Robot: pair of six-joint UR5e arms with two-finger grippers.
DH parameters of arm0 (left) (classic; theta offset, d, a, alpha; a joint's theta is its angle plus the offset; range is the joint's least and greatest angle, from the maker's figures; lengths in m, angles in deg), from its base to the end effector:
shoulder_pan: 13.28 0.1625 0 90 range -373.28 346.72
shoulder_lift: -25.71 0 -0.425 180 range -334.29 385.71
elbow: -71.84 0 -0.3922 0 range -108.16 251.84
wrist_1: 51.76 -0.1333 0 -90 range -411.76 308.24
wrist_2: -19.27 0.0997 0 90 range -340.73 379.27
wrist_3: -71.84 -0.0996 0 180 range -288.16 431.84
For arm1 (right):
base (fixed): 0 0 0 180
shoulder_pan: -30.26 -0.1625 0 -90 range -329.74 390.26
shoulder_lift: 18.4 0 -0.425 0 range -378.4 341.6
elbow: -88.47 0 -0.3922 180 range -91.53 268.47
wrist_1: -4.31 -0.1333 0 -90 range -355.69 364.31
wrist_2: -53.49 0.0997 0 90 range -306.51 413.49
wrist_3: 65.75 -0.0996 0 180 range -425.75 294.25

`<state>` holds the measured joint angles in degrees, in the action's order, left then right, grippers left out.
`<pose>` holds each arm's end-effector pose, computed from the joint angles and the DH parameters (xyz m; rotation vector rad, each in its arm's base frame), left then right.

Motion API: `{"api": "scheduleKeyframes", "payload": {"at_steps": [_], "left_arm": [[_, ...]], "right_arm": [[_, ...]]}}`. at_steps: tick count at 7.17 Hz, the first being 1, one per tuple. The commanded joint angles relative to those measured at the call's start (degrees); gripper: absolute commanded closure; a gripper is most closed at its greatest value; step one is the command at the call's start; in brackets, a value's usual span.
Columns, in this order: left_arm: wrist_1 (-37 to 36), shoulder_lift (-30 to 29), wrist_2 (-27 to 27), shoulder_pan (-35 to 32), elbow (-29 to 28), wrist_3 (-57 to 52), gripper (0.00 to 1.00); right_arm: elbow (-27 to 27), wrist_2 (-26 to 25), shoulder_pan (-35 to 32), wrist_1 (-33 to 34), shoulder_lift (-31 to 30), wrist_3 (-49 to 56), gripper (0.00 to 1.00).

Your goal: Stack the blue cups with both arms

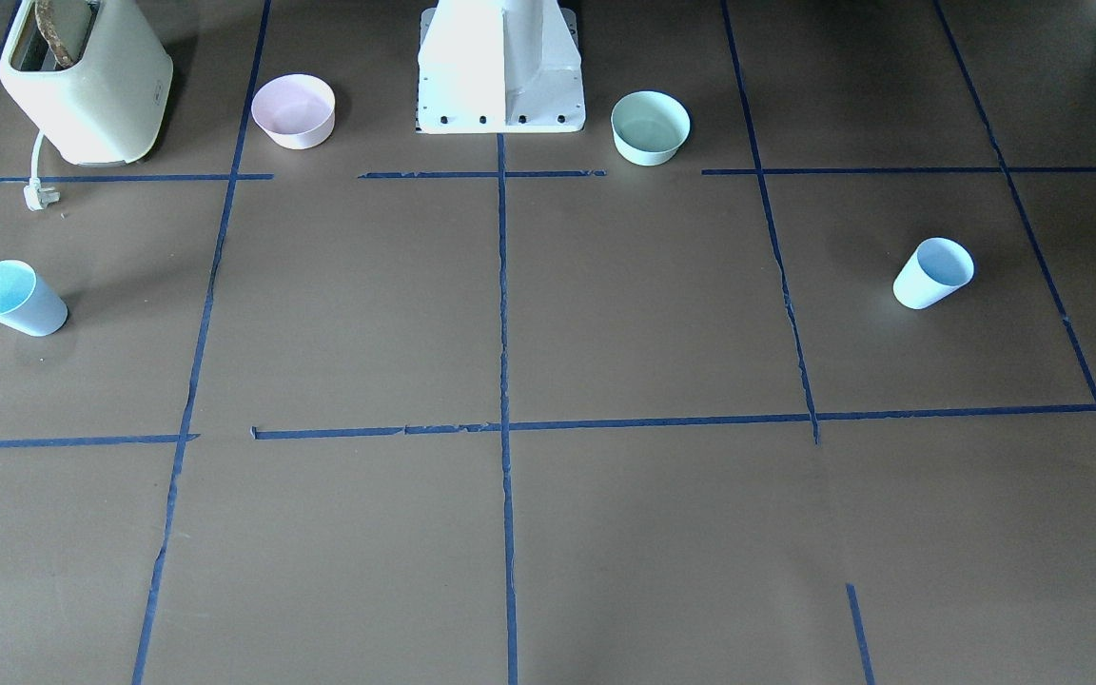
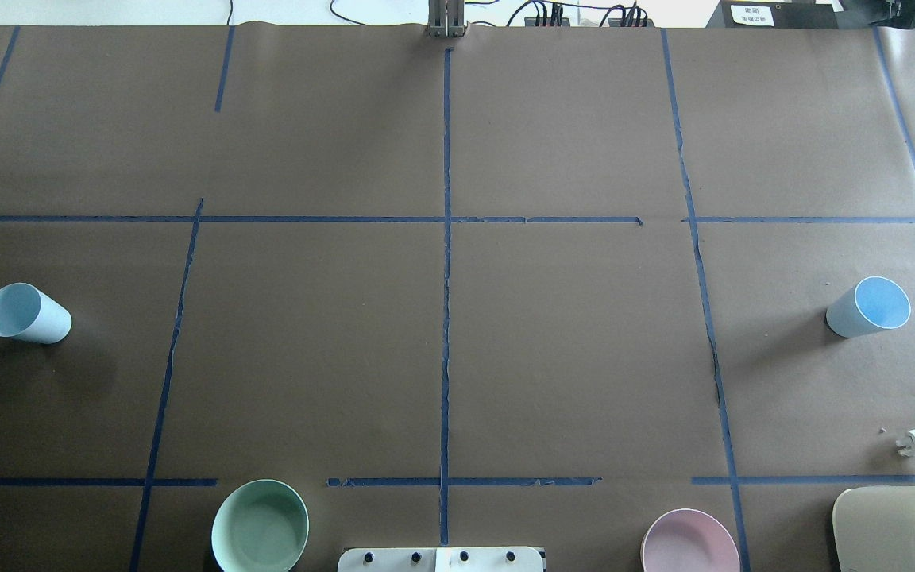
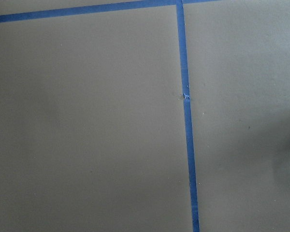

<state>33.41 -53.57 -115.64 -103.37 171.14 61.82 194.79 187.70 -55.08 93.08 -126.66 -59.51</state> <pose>-0.0636 -0.4044 0.6708 -0.0341 0.7896 0.1215 0.0346 -0.3616 0.6520 -0.0011 -0.7727 -0.1759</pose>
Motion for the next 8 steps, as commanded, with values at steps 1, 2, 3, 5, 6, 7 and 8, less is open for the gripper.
{"api": "scheduleKeyframes", "payload": {"at_steps": [1, 2, 3, 5, 6, 7, 8], "left_arm": [[0.1, 0.1, 0.0, 0.0, 0.0, -0.1, 0.0], [0.1, 0.0, 0.0, 0.1, 0.3, -0.1, 0.0], [-0.1, 0.1, 0.0, 0.1, 0.7, -0.1, 0.0], [0.1, -0.7, -0.3, 0.1, 0.7, 0.4, 0.0], [0.9, -1.6, -0.6, 0.1, 1.4, 0.3, 0.0], [4.6, -4.4, -0.4, 0.1, 1.2, 0.6, 0.0], [4.7, -6.6, -0.8, 0.8, 0.5, 0.5, 0.0]], "right_arm": [[-0.1, 0.0, 0.0, 0.0, 0.0, 0.0, 0.0], [-0.1, 0.0, 0.0, 0.0, 0.1, 0.0, 0.0], [-0.1, 0.0, 0.0, 0.0, 0.1, 0.0, 0.0], [-0.1, 0.0, 0.0, -0.1, 0.1, 0.0, 0.0], [-0.1, 0.0, 0.0, -0.1, 0.2, 0.0, 0.0], [-0.1, 0.0, 0.0, -0.1, 0.2, 0.1, 0.0], [-0.1, 0.0, 0.0, -0.7, 0.2, 0.0, 0.0]]}}
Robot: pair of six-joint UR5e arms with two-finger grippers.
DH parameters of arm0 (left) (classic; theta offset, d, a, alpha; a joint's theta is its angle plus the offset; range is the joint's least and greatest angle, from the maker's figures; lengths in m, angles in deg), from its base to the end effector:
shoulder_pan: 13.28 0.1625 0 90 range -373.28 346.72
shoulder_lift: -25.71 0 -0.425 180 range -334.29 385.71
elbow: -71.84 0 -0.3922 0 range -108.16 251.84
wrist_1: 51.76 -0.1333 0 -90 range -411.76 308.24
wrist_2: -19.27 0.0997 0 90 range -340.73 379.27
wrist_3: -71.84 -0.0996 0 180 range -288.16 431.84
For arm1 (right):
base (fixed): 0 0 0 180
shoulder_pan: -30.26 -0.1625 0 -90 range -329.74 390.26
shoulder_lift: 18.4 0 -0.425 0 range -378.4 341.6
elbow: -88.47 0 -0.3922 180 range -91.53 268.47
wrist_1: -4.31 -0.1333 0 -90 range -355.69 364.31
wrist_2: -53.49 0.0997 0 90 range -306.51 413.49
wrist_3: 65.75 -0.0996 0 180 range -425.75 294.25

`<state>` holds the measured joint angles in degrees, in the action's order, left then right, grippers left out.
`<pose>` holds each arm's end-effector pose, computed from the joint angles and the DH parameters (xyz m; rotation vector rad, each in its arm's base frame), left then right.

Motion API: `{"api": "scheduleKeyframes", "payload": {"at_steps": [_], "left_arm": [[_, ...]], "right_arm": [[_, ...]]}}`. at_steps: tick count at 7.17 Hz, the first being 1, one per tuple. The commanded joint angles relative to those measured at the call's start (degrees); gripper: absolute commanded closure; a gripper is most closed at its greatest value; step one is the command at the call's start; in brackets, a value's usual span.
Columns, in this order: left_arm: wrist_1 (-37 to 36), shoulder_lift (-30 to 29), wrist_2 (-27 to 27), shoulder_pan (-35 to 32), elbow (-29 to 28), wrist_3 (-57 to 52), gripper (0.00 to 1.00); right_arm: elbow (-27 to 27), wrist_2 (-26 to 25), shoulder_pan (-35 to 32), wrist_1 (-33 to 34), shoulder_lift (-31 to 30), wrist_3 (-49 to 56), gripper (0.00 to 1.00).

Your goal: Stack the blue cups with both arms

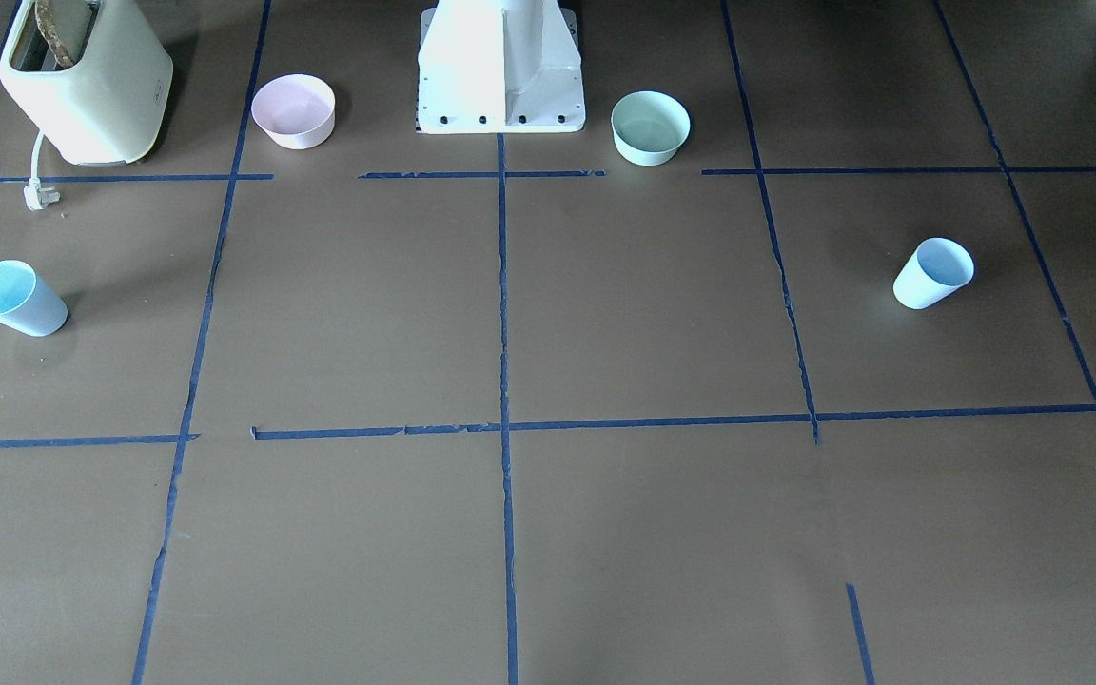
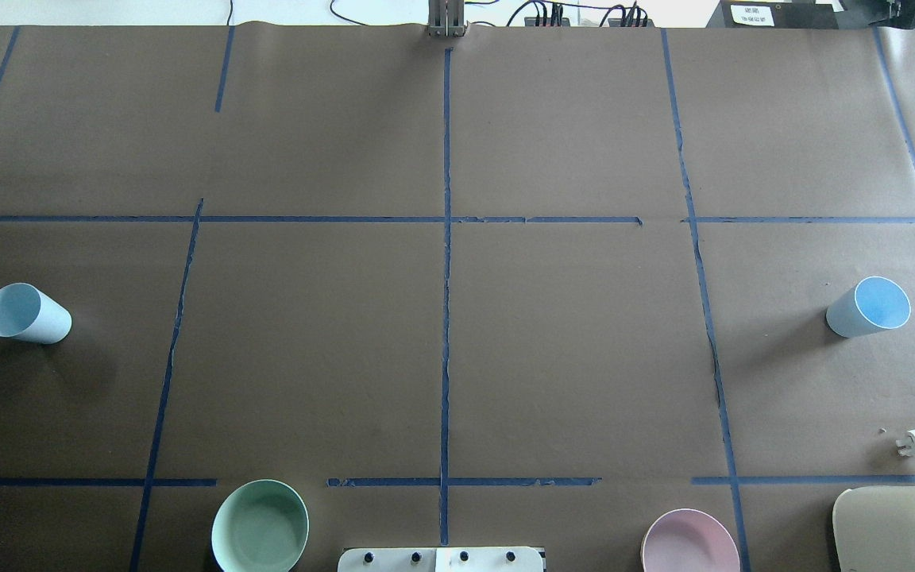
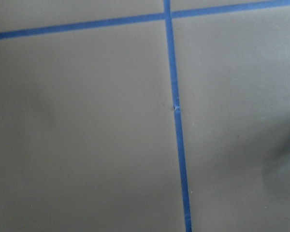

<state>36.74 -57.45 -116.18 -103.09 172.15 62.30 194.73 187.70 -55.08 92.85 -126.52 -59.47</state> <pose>-0.0609 -0.4431 0.6271 0.0972 0.7889 0.1744 0.0345 -0.3630 0.6512 0.0043 -0.7727 -0.1787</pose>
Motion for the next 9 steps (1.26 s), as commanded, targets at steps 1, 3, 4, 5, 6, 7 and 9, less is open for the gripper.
{"api": "scheduleKeyframes", "payload": {"at_steps": [1, 3, 4, 5, 6, 7, 9], "left_arm": [[1.8, -2.6, -0.4, 0.7, -0.3, 0.1, 0.0], [10.1, -0.1, -1.2, 6.2, 0.6, 9.8, 0.0], [19.5, 0.7, -0.8, 11.6, 0.3, 22.4, 0.0], [26.7, 1.3, 1.0, 16.8, 0.2, 35.3, 0.0], [31.3, 1.3, 4.0, 22.0, 0.2, 45.6, 0.0], [34.3, 1.3, 8.0, 26.1, -0.4, 50.7, 0.0], [35.5, 1.3, 9.8, 29.3, -1.1, 52.3, 0.0]], "right_arm": [[0.0, 0.1, 0.0, -0.5, 0.0, -0.2, 0.0], [0.0, 0.1, 0.0, -0.5, -0.1, -0.1, 0.0], [0.0, 0.1, 0.0, -0.5, -0.1, -0.1, 0.0], [0.0, 0.1, 0.0, -0.5, -0.1, -0.1, 0.0], [0.0, 0.1, 0.0, -0.5, -0.1, -0.1, 0.0], [0.0, 0.1, 0.0, -0.5, -0.1, -0.1, 0.0], [-0.1, 0.0, 0.0, -0.5, -0.1, -0.1, 0.0]]}}
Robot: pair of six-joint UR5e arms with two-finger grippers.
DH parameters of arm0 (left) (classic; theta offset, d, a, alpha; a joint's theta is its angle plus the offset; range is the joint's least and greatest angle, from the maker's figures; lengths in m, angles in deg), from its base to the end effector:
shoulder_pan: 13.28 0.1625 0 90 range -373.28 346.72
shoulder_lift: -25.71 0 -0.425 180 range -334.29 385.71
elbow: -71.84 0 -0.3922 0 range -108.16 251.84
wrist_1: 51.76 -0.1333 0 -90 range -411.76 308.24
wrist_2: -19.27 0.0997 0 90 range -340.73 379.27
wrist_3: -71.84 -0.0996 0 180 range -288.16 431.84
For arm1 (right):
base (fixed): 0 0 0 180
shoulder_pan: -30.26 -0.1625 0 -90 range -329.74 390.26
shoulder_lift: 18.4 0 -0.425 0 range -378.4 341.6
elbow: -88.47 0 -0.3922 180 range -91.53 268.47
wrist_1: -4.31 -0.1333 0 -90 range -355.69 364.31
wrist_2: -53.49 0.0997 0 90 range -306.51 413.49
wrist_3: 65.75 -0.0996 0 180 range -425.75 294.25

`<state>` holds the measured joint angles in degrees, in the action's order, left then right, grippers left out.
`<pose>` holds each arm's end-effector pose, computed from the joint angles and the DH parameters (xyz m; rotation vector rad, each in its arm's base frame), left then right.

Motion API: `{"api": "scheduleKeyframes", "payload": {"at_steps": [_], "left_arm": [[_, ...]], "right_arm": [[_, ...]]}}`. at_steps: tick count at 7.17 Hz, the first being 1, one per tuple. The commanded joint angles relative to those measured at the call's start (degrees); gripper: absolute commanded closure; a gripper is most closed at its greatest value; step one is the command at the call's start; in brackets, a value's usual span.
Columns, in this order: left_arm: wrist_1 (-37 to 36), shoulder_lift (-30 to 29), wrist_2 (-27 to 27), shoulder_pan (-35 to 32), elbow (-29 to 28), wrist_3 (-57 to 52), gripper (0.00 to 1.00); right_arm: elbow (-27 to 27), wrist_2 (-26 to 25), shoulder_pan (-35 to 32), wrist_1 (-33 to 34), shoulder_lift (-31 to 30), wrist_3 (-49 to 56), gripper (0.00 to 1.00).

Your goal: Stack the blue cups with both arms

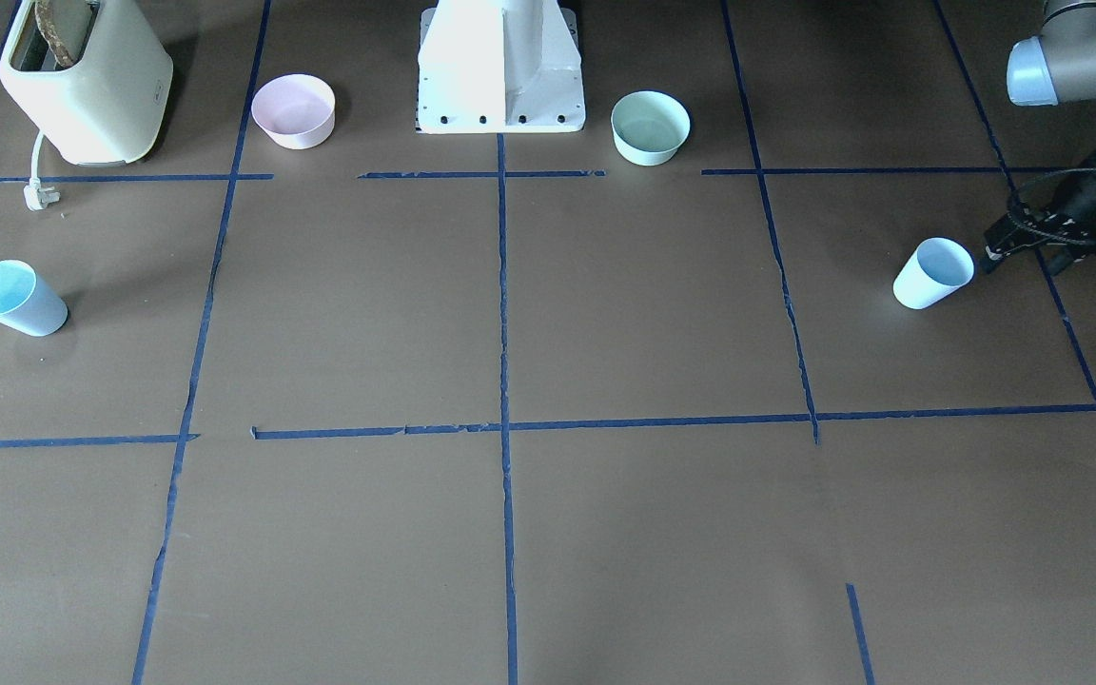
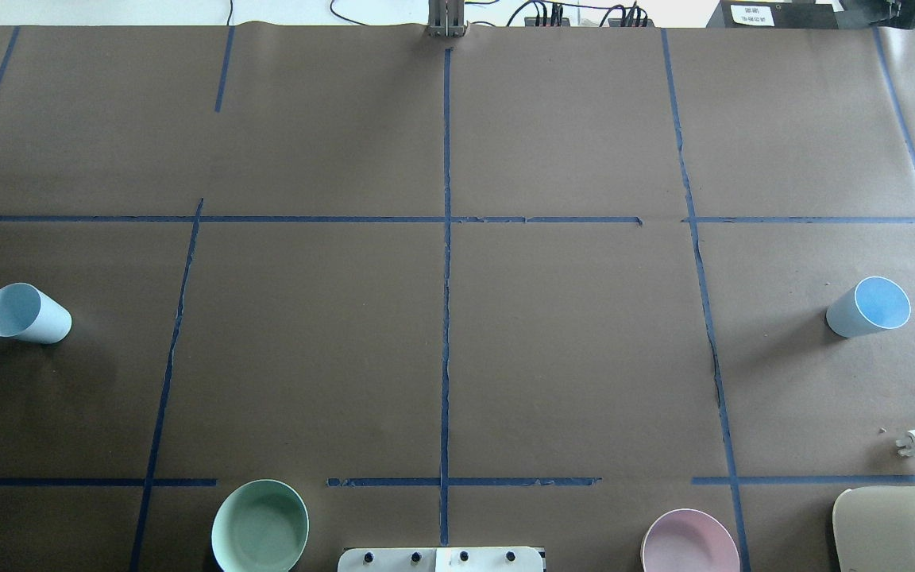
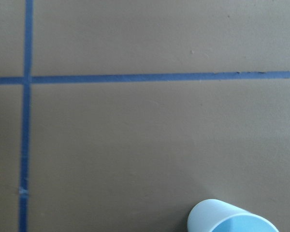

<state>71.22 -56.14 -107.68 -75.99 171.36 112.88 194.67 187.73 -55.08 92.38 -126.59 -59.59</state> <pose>0.1452 -0.4416 0.5833 0.1272 0.8407 -0.0321 0.0344 -0.3629 0.6513 0.0091 -0.7732 -0.1790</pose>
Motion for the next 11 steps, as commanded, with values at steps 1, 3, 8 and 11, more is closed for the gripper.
{"api": "scheduleKeyframes", "payload": {"at_steps": [1, 3, 8, 11], "left_arm": [[1.0, 0.0, 1.3, 3.5, -0.6, 2.2, 0.0], [1.0, -0.2, 1.4, 6.1, -2.1, 2.8, 0.01], [1.0, -0.8, 1.2, 7.1, -2.0, 4.2, 0.96], [-1.2, -2.7, -0.1, 7.0, 2.7, 6.9, 1.0]], "right_arm": [[-0.1, 0.0, 0.0, 0.0, 0.0, 0.1, 0.0], [-0.2, 0.0, 0.0, 0.0, 0.0, 0.1, 0.0], [-0.3, 0.0, 0.0, 0.0, -0.1, 0.2, 0.0], [-0.3, 0.0, 0.0, 0.0, 0.0, 0.0, 0.0]]}}
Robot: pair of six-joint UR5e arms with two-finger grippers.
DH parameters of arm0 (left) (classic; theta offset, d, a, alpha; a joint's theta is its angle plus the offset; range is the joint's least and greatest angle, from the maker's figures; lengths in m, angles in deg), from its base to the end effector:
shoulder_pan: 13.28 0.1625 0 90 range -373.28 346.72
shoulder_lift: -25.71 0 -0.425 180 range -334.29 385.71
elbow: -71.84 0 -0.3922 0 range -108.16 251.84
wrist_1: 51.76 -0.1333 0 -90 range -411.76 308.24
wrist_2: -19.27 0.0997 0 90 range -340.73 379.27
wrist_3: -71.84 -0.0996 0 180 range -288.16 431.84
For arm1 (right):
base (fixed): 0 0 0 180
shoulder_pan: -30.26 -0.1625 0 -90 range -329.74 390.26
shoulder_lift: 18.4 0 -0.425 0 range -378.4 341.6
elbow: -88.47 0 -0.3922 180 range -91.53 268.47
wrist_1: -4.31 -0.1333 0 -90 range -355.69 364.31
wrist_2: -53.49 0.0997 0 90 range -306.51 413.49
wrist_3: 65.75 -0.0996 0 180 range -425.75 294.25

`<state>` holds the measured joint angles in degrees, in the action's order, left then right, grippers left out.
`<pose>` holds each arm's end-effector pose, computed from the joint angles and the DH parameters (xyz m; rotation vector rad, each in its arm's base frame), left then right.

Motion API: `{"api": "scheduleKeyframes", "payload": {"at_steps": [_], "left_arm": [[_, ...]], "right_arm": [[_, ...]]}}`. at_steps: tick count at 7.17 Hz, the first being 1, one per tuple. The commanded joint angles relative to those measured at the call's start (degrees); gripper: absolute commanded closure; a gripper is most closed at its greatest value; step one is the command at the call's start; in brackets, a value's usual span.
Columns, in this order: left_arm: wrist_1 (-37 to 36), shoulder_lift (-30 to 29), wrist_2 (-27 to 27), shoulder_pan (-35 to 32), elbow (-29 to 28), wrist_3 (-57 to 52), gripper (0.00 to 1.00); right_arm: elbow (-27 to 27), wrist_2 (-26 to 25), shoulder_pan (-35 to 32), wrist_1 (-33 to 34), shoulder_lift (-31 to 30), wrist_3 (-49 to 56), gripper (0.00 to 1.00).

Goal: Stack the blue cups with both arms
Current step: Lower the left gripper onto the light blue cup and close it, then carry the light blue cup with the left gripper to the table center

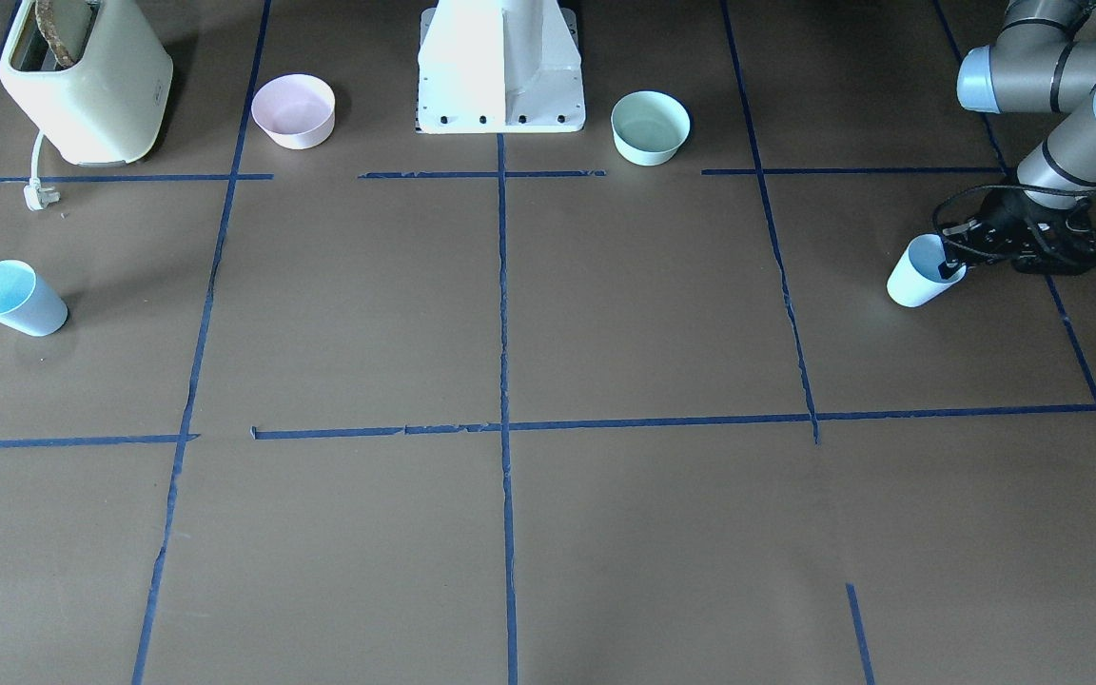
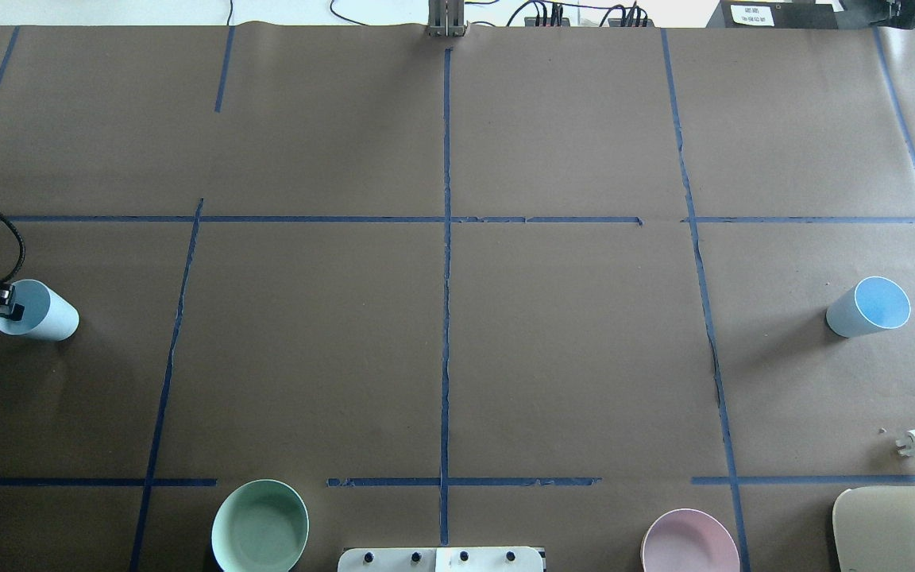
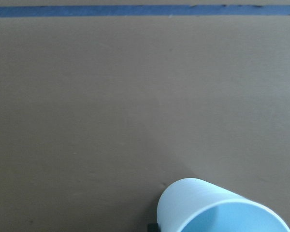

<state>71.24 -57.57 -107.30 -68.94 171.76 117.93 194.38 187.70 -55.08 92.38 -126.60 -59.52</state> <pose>0.2038 -0.4294 0.5684 0.0675 0.8631 0.0095 0.0345 -0.3624 0.6539 0.0046 -0.7727 -0.1781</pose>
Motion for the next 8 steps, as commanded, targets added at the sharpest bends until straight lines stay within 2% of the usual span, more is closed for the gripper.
{"api": "scheduleKeyframes", "payload": {"at_steps": [1, 2, 4, 5, 6, 7, 8], "left_arm": [[-2.7, -5.6, -0.8, 0.0, 3.2, 5.9, 1.0], [-7.5, -12.6, -0.7, 1.5, 3.2, 6.5, 1.0], [-19.3, -27.2, 1.5, 8.6, 3.0, 6.6, 1.0], [-24.0, -34.2, 5.7, 13.3, 1.8, 6.9, 1.0], [-27.3, -38.2, 9.9, 17.6, 0.8, 9.8, 1.0], [-27.5, -42.8, 13.9, 22.2, -0.8, 14.5, 1.0], [-27.5, -47.0, 16.2, 24.4, -4.8, 17.8, 1.0]], "right_arm": [[0.0, 0.0, 0.0, 0.0, 0.0, -0.1, 0.0], [0.0, 0.0, 0.0, 0.0, 0.1, -0.4, 0.0], [0.3, 0.0, 0.0, -0.3, 0.6, -0.3, 0.0], [0.2, 0.0, 0.0, -1.4, 0.6, -0.4, 0.0], [0.3, 0.1, 0.1, -1.9, 0.7, -0.5, 0.0], [0.5, 0.7, 0.1, -2.7, 1.7, -0.5, 0.0], [0.5, 1.7, 0.4, -2.6, 3.0, -0.4, 0.0]]}}
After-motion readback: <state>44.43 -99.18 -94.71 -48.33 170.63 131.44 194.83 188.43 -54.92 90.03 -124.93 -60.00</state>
